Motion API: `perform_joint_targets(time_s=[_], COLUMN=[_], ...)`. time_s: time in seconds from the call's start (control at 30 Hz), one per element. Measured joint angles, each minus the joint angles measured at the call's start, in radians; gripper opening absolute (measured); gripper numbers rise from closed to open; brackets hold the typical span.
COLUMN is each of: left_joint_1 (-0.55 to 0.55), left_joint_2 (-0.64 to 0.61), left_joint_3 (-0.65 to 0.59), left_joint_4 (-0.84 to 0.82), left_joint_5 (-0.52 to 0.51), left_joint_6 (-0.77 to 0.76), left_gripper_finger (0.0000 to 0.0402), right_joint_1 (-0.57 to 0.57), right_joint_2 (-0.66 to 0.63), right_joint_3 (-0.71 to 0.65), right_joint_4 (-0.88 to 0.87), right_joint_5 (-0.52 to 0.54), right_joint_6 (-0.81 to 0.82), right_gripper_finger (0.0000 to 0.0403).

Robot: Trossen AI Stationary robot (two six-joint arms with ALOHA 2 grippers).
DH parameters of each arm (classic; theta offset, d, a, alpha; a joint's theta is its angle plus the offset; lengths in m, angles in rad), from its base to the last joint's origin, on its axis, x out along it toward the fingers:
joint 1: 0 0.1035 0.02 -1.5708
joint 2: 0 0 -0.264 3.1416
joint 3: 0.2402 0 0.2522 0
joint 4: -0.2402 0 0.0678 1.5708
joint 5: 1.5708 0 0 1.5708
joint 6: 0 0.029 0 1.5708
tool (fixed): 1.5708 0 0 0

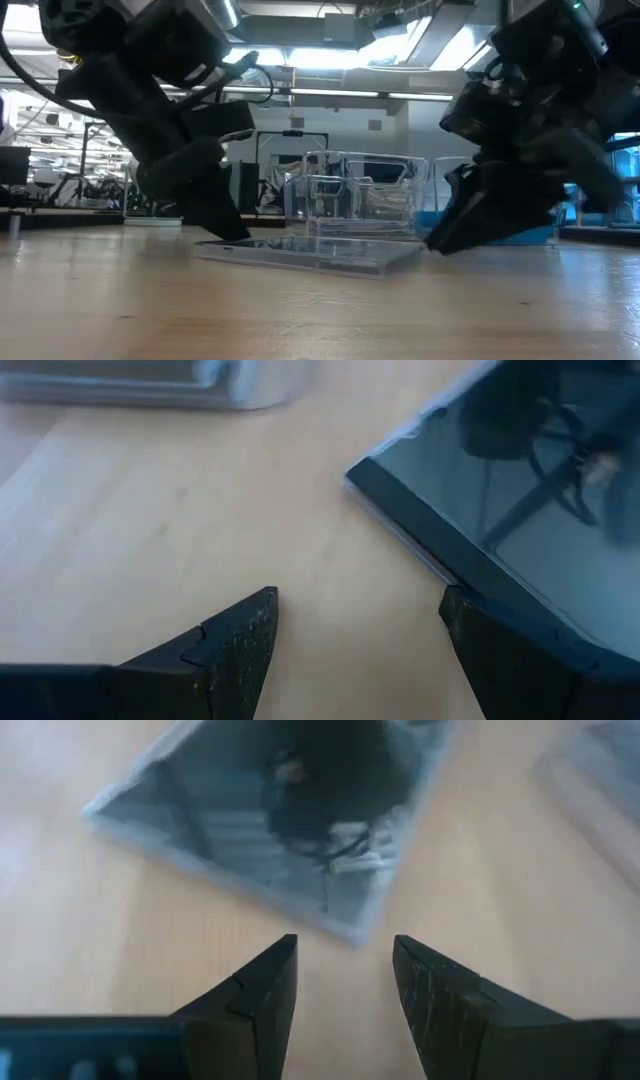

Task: Pick & place jewel cases by type
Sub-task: Put the black cd case into the left transparent bin

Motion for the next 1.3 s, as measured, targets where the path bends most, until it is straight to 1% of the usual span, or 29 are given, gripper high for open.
perform_joint_targets(time_s=[0.03, 0.1, 0.27, 0.5, 0.77, 0.93, 1.03, 1.13, 1.3], left_joint_1=[-0.003, -0.009, -0.013, -0.003, 0.024, 0.03, 0.025, 0.02, -0.021], left_joint_2=[-0.006, -0.026, -0.047, -0.044, -0.044, -0.049, -0.067, -0.091, -0.11], left_joint_3=[0.0, -0.002, -0.002, -0.002, -0.002, -0.002, 0.004, 0.046, 0.163], left_joint_4=[0.008, 0.0, 0.005, -0.005, 0.0, -0.001, -0.006, -0.113, -0.411], left_joint_5=[0.01, 0.05, 0.102, 0.09, 0.081, 0.093, 0.081, 0.075, 0.072], left_joint_6=[0.017, 0.044, 0.057, 0.057, 0.082, 0.102, 0.165, 0.185, 0.16], left_gripper_finger=[0.0281, 0.0281, 0.0281, 0.0281, 0.0281, 0.0281, 0.0281, 0.0281, 0.0281], right_joint_1=[0.0, 0.0, -0.003, -0.03, -0.073, -0.089, -0.087, -0.087, -0.087], right_joint_2=[0.0, -0.001, -0.001, -0.002, -0.002, -0.001, 0.0, 0.0, 0.0], right_joint_3=[0.0, 0.0, 0.0, 0.003, 0.002, 0.0, 0.0, 0.0, 0.0], right_joint_4=[-0.011, -0.013, -0.009, -0.032, -0.037, -0.004, 0.003, 0.003, 0.005], right_joint_5=[-0.033, -0.065, -0.063, -0.052, -0.046, -0.141, -0.155, -0.163, -0.164], right_joint_6=[-0.022, -0.063, -0.112, -0.064, -0.098, -0.166, -0.167, -0.164, -0.138], right_gripper_finger=[0.017, 0.017, 0.017, 0.017, 0.017, 0.017, 0.017, 0.017, 0.017])
